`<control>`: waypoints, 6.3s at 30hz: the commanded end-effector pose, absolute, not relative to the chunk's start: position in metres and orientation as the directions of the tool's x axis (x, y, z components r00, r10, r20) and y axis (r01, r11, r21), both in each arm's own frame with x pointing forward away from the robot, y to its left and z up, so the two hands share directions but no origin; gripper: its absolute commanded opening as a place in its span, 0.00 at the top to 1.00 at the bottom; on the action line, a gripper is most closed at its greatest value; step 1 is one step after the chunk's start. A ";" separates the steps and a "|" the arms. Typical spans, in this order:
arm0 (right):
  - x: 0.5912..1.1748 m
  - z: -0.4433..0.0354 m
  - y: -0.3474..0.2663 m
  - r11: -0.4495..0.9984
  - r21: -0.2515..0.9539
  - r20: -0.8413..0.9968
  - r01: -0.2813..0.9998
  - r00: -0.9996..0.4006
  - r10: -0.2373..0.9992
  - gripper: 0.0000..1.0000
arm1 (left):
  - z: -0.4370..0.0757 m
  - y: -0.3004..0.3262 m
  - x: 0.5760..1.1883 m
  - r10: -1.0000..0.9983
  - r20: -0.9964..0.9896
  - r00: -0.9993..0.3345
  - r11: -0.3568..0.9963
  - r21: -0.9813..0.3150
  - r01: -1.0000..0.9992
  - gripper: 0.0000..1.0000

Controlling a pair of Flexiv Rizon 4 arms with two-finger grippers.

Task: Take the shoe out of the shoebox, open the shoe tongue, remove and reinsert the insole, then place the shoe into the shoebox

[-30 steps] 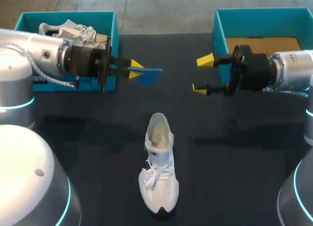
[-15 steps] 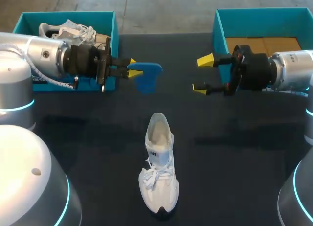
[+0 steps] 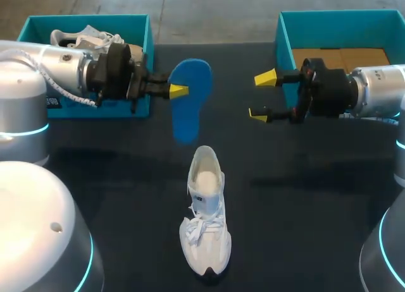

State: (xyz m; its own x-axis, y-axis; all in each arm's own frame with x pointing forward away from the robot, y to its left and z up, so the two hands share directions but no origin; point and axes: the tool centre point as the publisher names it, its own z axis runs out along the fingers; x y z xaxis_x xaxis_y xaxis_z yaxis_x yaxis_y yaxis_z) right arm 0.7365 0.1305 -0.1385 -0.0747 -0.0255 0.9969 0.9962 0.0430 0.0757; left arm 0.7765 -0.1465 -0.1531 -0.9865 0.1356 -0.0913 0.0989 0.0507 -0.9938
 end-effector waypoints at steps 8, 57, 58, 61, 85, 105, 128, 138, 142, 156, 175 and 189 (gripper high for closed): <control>0.736 -0.138 0.131 0.042 0.075 0.997 0.996 -0.074 -0.024 0.00 | -0.165 -0.143 0.776 0.174 0.397 -0.901 0.022 -0.917 -0.399 1.00; 0.736 -0.138 0.131 0.042 0.075 0.997 0.996 -0.074 -0.024 0.00 | -0.170 -0.142 0.792 0.161 0.917 -0.365 -0.023 -0.367 -0.930 1.00; 0.736 -0.138 0.131 0.042 0.075 0.997 0.996 -0.074 -0.024 0.00 | -0.168 -0.140 0.794 0.189 0.933 -0.306 -0.036 -0.305 -0.952 1.00; 0.736 -0.138 0.131 0.042 0.075 0.997 0.996 -0.074 -0.024 0.00 | -0.163 -0.138 0.800 0.196 0.971 -0.137 0.002 -0.140 -0.990 1.00; 0.736 -0.138 0.131 0.042 0.075 0.997 0.996 -0.074 -0.024 0.00 | -0.187 -0.144 0.809 0.105 0.978 0.181 0.028 0.179 -0.983 1.00; 0.736 -0.138 0.131 0.042 0.075 0.997 0.996 -0.074 -0.024 0.00 | -0.187 -0.145 0.806 0.092 0.983 0.157 0.016 0.156 -0.988 1.00; 0.712 -0.106 0.124 0.125 0.023 0.954 0.992 -0.060 0.294 0.00 | -0.187 -0.145 0.806 0.092 0.983 0.157 0.016 0.156 -0.988 1.00; 0.711 -0.082 0.141 0.143 -0.050 0.811 0.988 -0.043 0.584 0.00 | -0.187 -0.145 0.806 0.092 0.983 0.157 0.016 0.156 -0.988 1.00; 0.714 -0.078 0.151 0.154 -0.052 0.782 0.987 -0.056 0.621 0.00 | -0.187 -0.145 0.806 0.092 0.983 0.157 0.016 0.156 -0.988 1.00; 0.726 -0.070 0.181 0.129 -0.083 0.591 0.988 -0.055 0.805 0.00 | -0.187 -0.145 0.806 0.092 0.983 0.157 0.016 0.156 -0.988 1.00; 0.724 -0.065 0.227 0.001 -0.006 0.242 1.000 0.001 0.970 0.00 | -0.187 -0.145 0.806 0.092 0.983 0.157 0.016 0.156 -0.988 1.00; 0.722 -0.076 0.244 -0.013 0.055 0.069 0.998 0.010 0.998 0.00 | -0.187 -0.145 0.806 0.092 0.983 0.157 0.016 0.156 -0.988 1.00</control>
